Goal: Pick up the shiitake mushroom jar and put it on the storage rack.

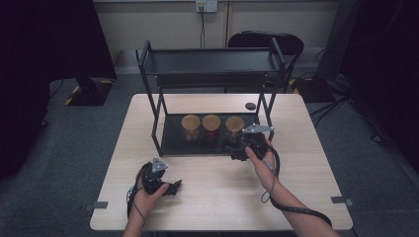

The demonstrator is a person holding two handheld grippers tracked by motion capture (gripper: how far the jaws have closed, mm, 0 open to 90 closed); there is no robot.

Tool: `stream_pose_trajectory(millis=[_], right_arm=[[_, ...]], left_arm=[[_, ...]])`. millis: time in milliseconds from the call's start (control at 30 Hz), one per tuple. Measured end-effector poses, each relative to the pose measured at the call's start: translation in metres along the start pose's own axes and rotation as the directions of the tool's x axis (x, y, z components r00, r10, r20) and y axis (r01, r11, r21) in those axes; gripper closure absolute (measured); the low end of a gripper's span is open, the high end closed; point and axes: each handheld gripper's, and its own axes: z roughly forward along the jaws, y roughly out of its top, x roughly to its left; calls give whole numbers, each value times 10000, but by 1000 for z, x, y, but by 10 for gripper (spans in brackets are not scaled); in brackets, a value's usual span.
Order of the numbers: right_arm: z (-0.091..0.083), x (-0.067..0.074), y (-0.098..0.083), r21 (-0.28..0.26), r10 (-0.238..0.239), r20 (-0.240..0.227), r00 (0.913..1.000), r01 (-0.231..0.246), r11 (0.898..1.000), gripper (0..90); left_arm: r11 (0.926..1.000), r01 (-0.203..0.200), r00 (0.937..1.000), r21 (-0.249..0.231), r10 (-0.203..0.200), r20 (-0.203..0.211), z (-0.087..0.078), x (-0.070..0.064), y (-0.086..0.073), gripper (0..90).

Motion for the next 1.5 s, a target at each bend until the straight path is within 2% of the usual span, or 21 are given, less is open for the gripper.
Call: stream_pose_trajectory(millis=[100,233,400,600,967,1367,1433,1500], right_arm=[[-1,3,-2,70,-150,96,9998,149,9999,32],[-2,4,-7,111,-194,-49,9998,195,9997,32],[-6,3,-14,126,-188,-154,9997,190,9997,32],[-12,-1,-20,244,-439,-263,9987,446,9987,32],[-24,-8,-37,297,-196,-843,9962,222,9993,32],[-41,-27,-61,244,129,-734,9972,-112,9996,32],[-43,-30,-64,329,227,-869,9960,-199,9993,33],[-46,-32,-67,336,171,-828,9964,-144,9993,32]], left_arm=[[10000,0,10000,0,0,0,0,0,0,3],[10000,0,10000,-1,0,0,0,0,0,3],[10000,0,10000,1,0,0,0,0,0,3],[10000,2,10000,-1,-2,-1,0,0,0,3],[10000,1,10000,-1,-1,1,0,0,0,3],[10000,4,10000,-5,-4,-1,0,0,0,3],[10000,1,10000,-3,-1,-3,0,0,0,3],[10000,1,10000,-4,-1,-2,0,0,0,3]])
